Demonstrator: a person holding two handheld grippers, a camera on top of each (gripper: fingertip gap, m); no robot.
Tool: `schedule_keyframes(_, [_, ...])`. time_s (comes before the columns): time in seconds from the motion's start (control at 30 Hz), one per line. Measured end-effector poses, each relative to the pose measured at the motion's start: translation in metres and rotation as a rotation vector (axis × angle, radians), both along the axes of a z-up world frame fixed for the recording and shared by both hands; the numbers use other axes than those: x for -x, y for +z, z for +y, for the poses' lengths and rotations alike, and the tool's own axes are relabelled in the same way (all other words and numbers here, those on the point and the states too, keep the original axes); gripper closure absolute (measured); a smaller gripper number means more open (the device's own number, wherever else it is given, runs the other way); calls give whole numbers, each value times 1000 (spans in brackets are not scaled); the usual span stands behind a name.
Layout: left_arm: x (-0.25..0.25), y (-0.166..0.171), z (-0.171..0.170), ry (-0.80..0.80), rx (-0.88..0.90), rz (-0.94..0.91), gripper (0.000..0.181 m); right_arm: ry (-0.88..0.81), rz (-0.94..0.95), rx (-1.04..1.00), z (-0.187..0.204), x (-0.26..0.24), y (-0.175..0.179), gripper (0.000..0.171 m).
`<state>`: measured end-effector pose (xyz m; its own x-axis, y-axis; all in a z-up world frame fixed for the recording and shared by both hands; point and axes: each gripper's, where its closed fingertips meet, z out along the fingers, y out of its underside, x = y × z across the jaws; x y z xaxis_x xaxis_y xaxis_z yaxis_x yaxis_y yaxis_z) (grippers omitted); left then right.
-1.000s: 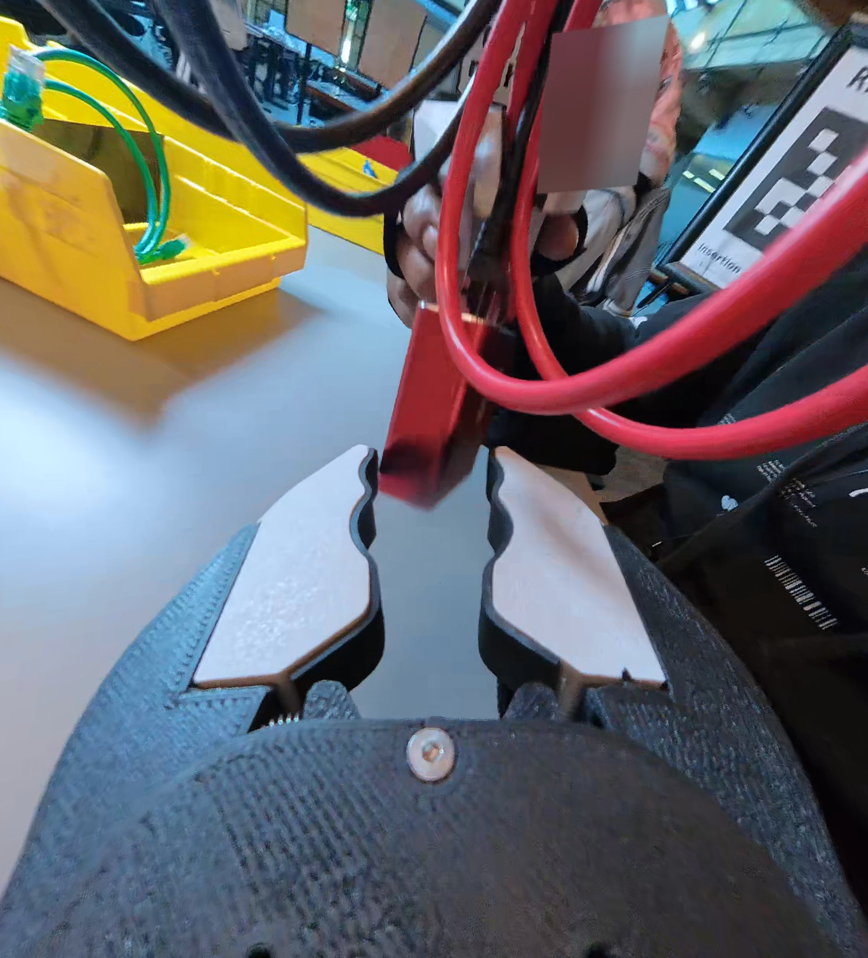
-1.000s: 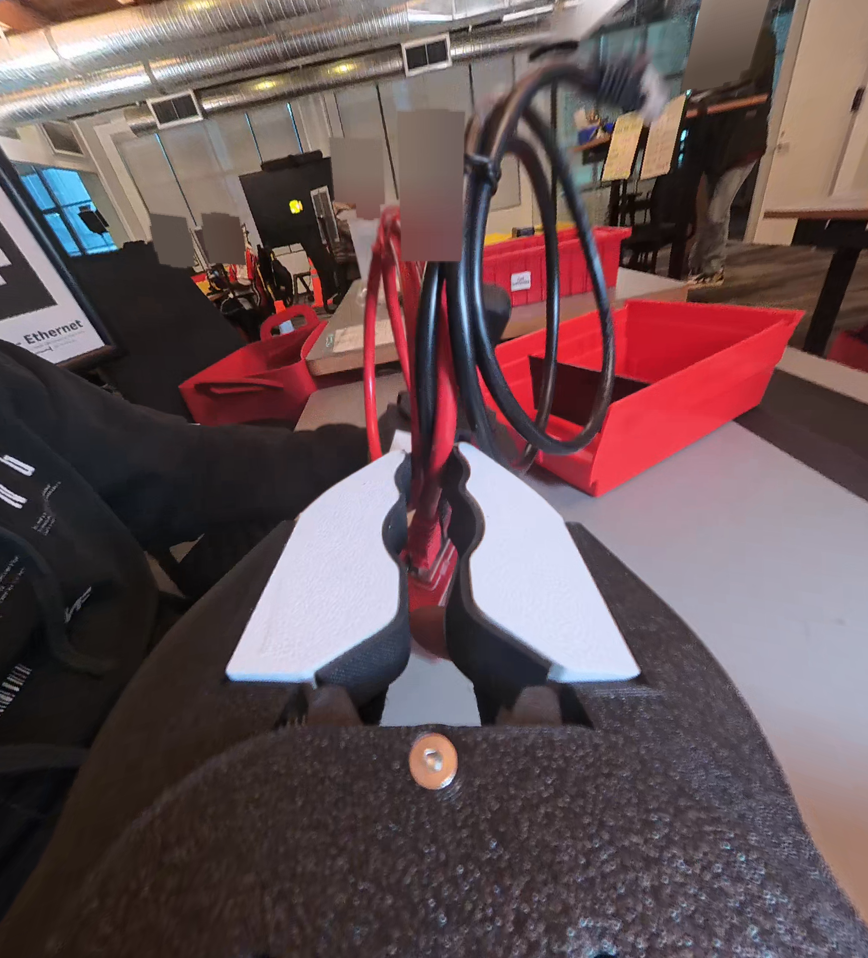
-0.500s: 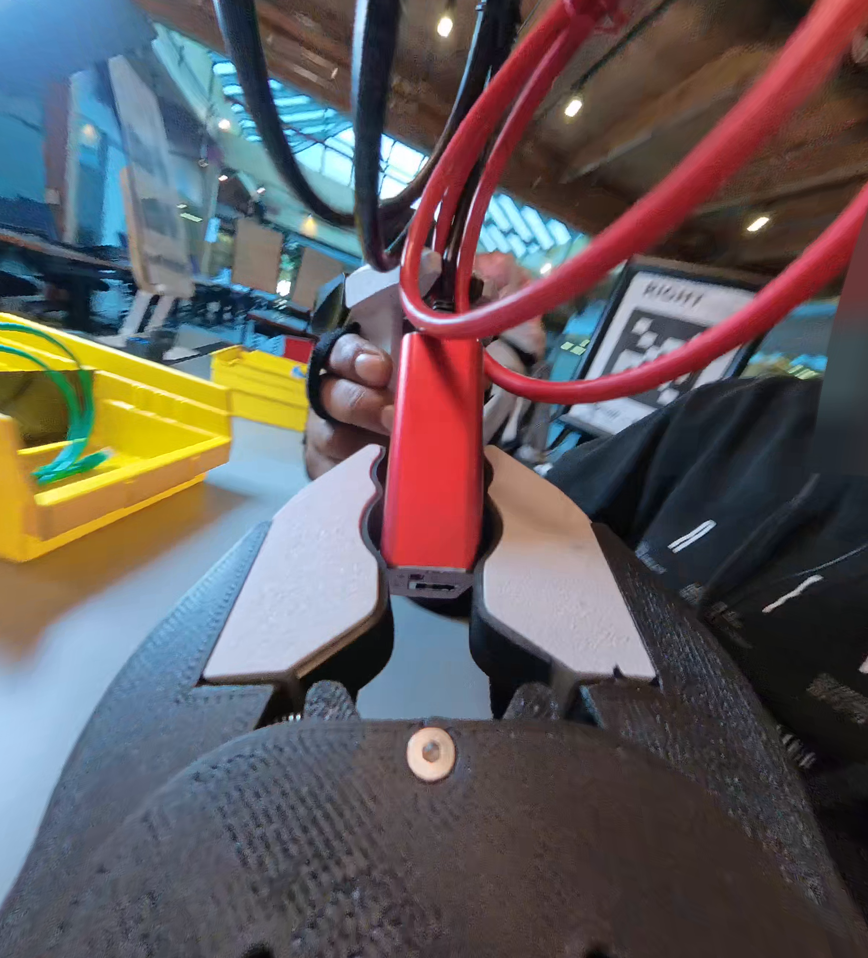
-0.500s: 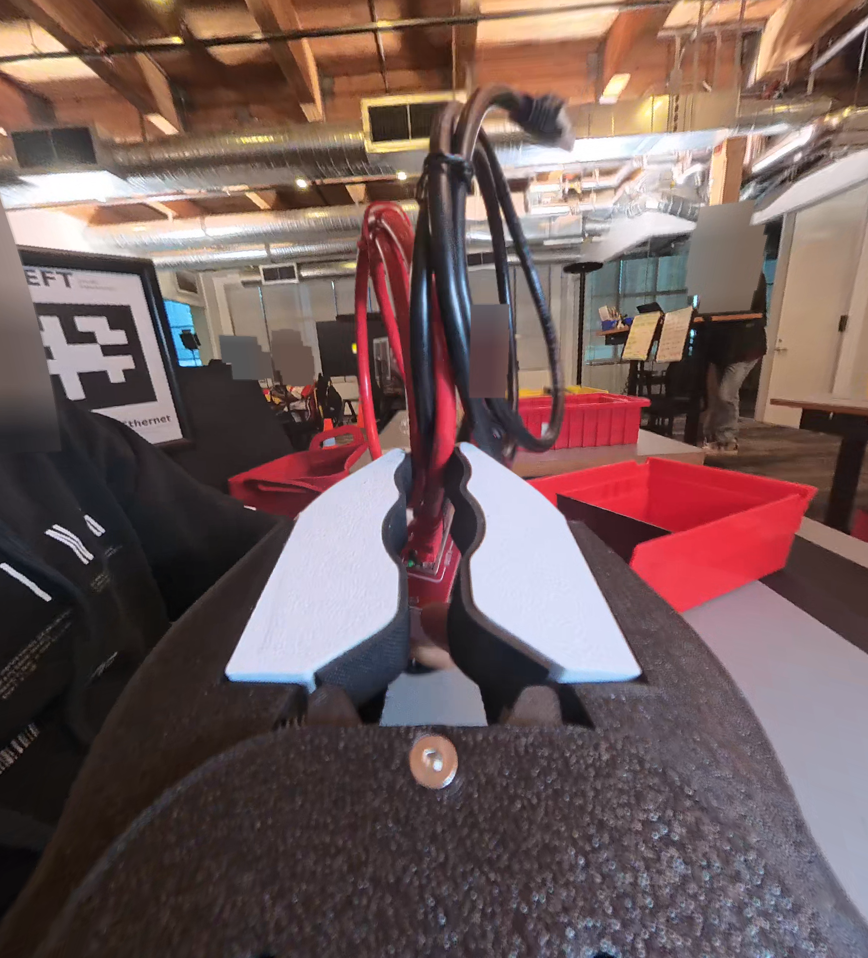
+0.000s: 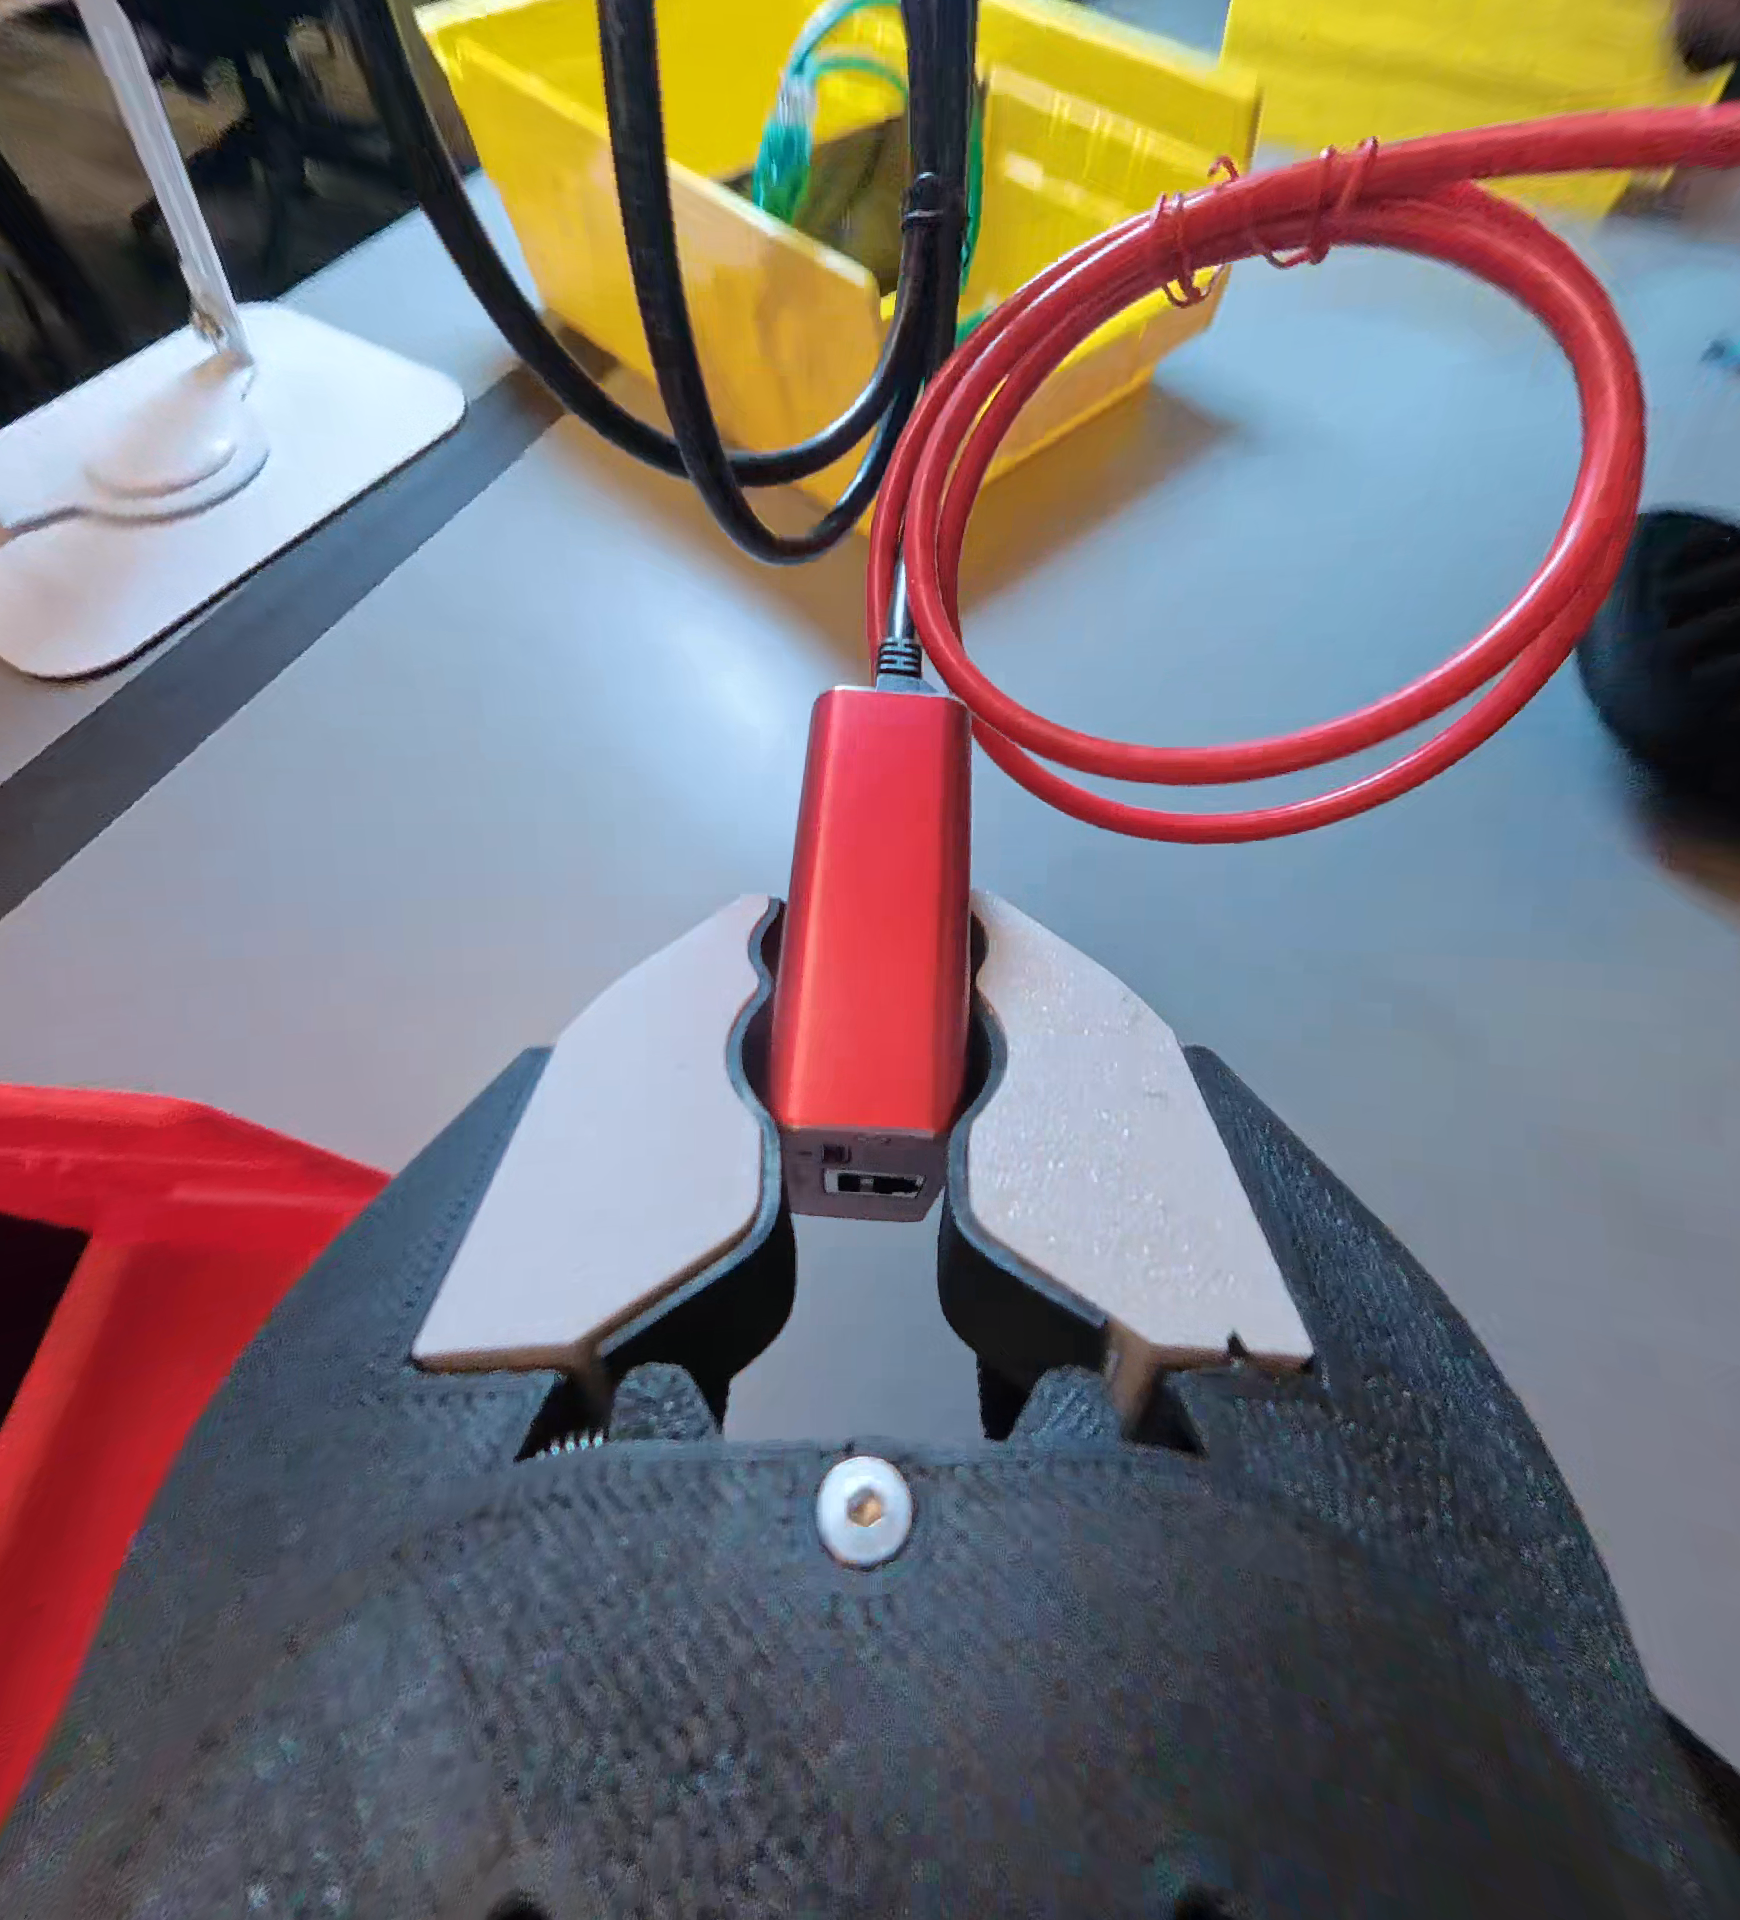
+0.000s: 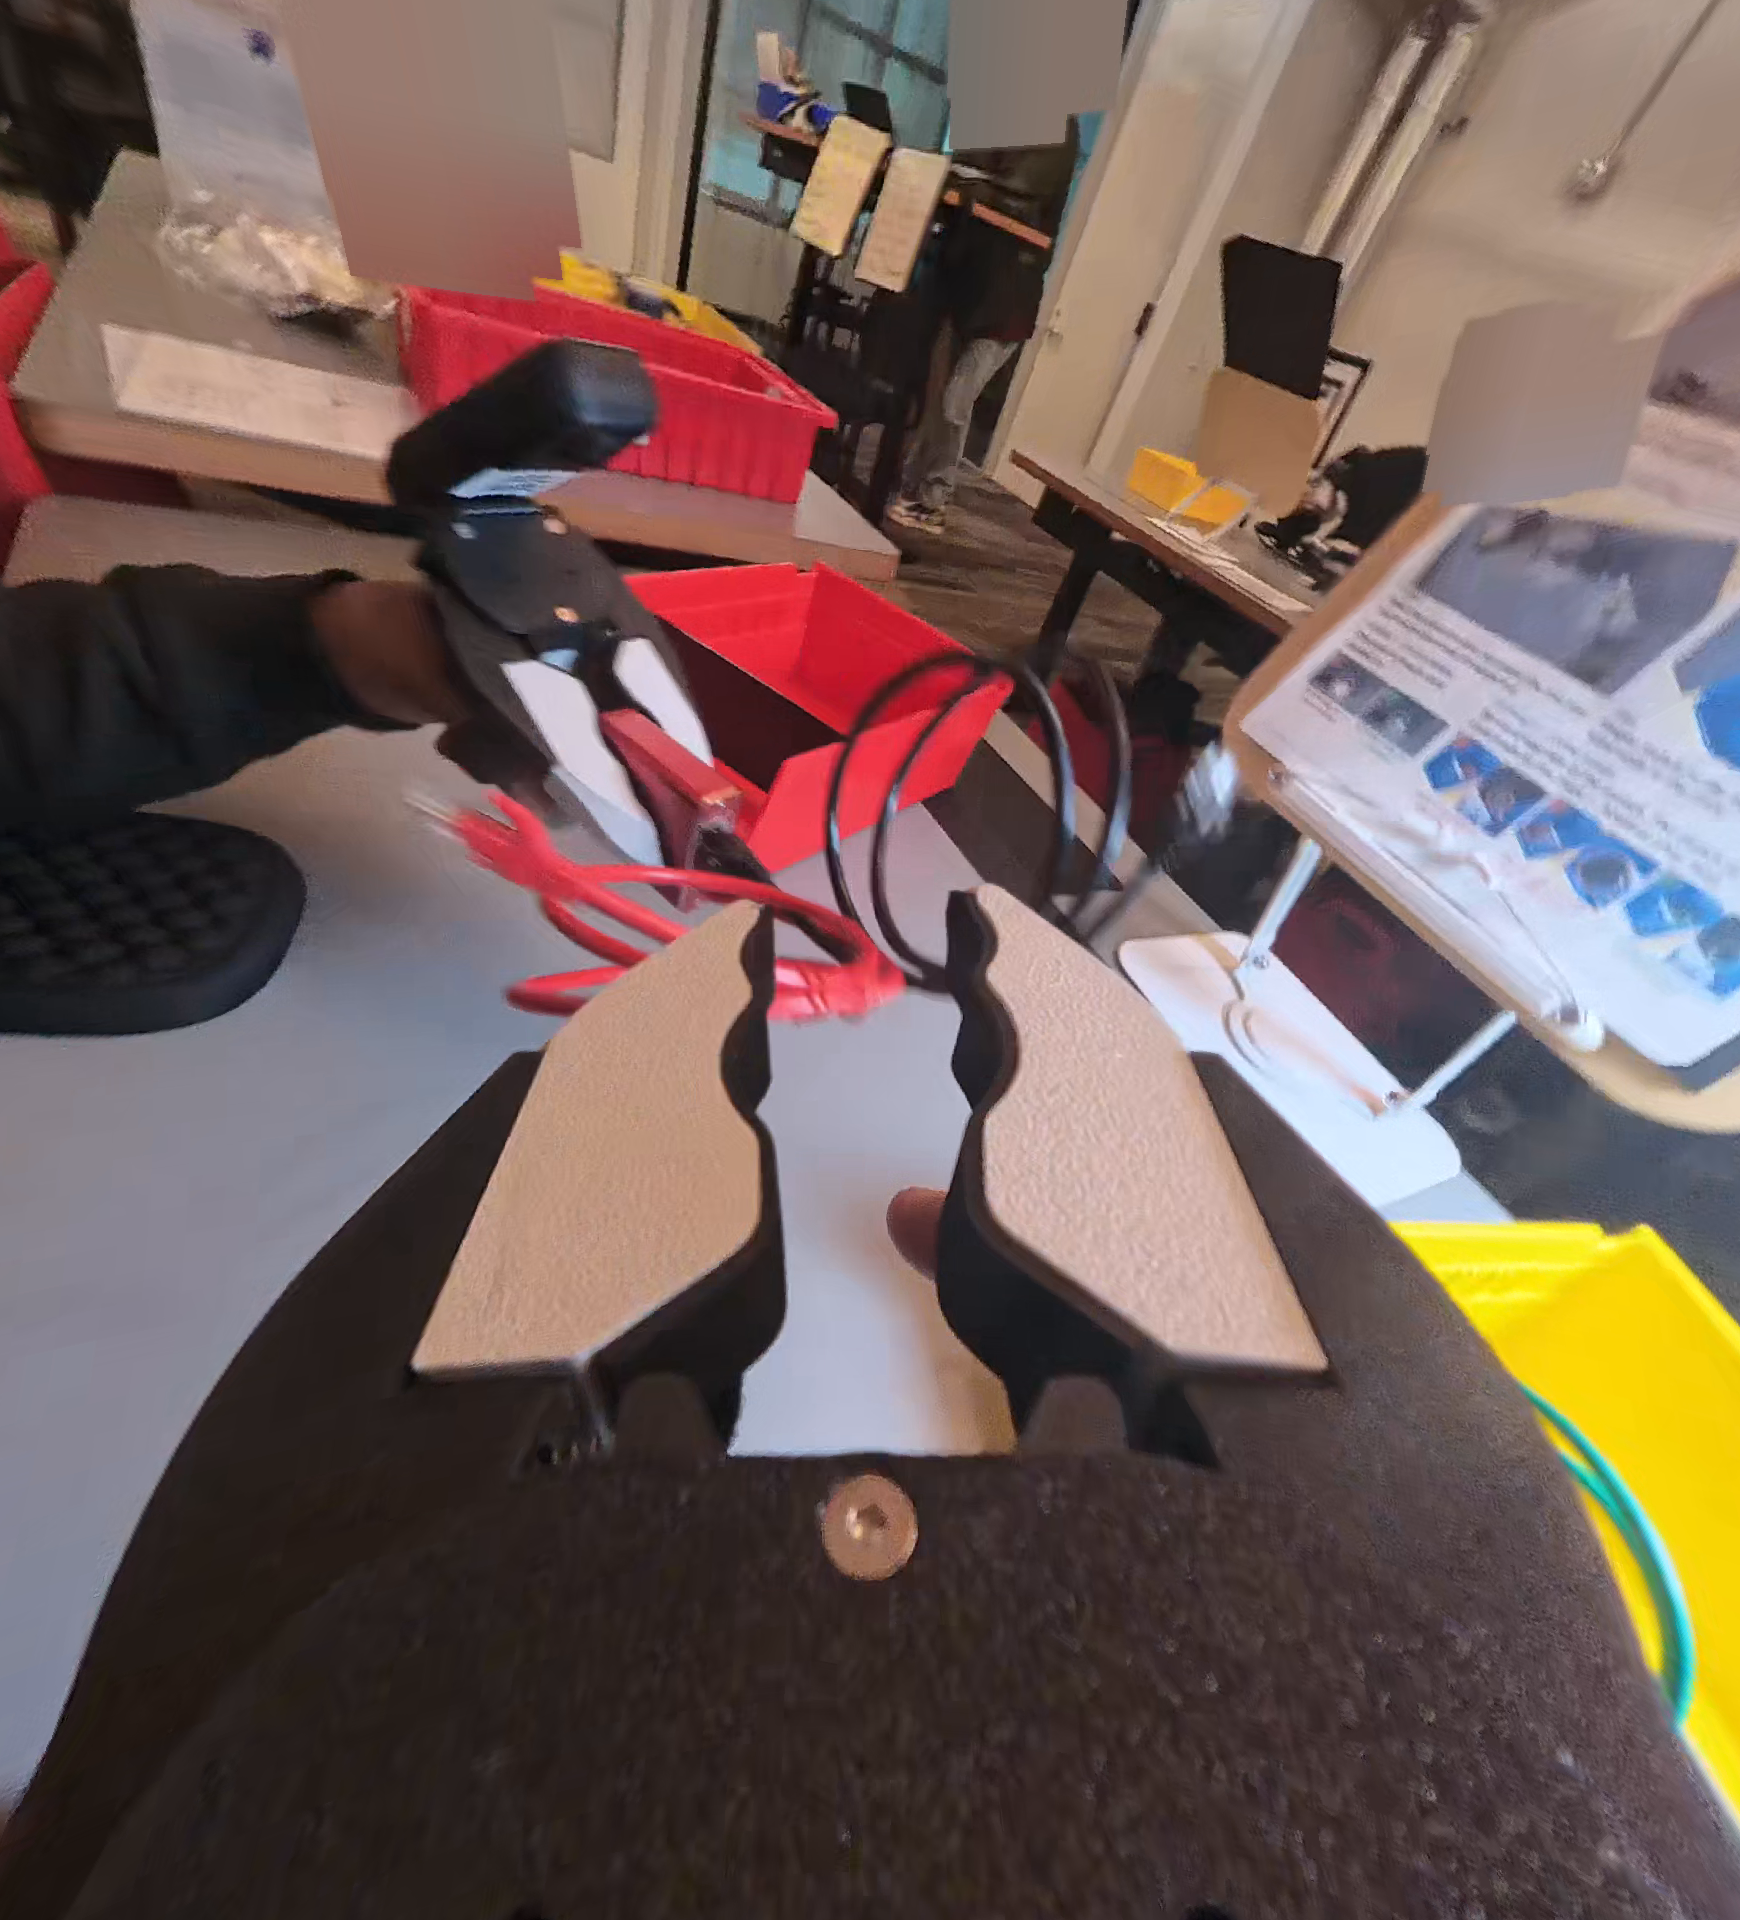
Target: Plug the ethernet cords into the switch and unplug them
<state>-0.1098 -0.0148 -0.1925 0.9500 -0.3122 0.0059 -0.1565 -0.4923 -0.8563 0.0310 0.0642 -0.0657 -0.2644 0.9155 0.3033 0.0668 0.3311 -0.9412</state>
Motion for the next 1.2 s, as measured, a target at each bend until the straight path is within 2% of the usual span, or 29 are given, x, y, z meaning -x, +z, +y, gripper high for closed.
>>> schedule_keyframes(0.1, [-8, -4, 3, -45, 101, 95, 152, 60, -65, -113, -33, 7, 2, 141])
schedule_keyframes(0.2, [-18, -6, 3, -143, 214, 258, 151, 46, -180, -178, -42, 36, -17, 144])
schedule_keyframes(0.33, [-39, 8, 4, -259, 280, 368, 151, 142, -376, -112, -59, 67, -78, 140])
schedule_keyframes(0.43, [-49, 14, -3, -336, 342, 443, 151, 142, -379, -155, -64, 81, -109, 140])
schedule_keyframes(0.5, [-52, 19, -5, -367, 357, 458, 151, 199, -350, -137, -74, 79, -112, 154])
schedule_keyframes(0.6, [-70, 38, -6, -444, 269, 325, 152, 269, -304, -51, -84, 71, -104, 157])
schedule_keyframes(0.67, [-81, 55, -4, -471, 143, 203, 151, 305, -263, 40, -88, 65, -93, 157])
schedule_keyframes(0.8, [-94, 90, -7, -490, -172, -160, 139, 380, -214, 288, -89, 48, -75, 157])
schedule_keyframes(0.87, [-100, 100, -6, -476, -302, -334, 140, 397, -182, 364, -90, 42, -69, 158])
schedule_keyframes(0.93, [-107, 93, -1, -451, -336, -378, 142, 423, -183, 429, -96, 38, -65, 158])
schedule_keyframes(1.07, [-117, 86, 7, -443, -360, -337, 150, 390, -238, 464, -101, 41, -71, 157])
schedule_keyframes(1.2, [-112, 77, 10, -409, -363, -423, 152, 379, -255, 528, -97, 44, -80, 157])
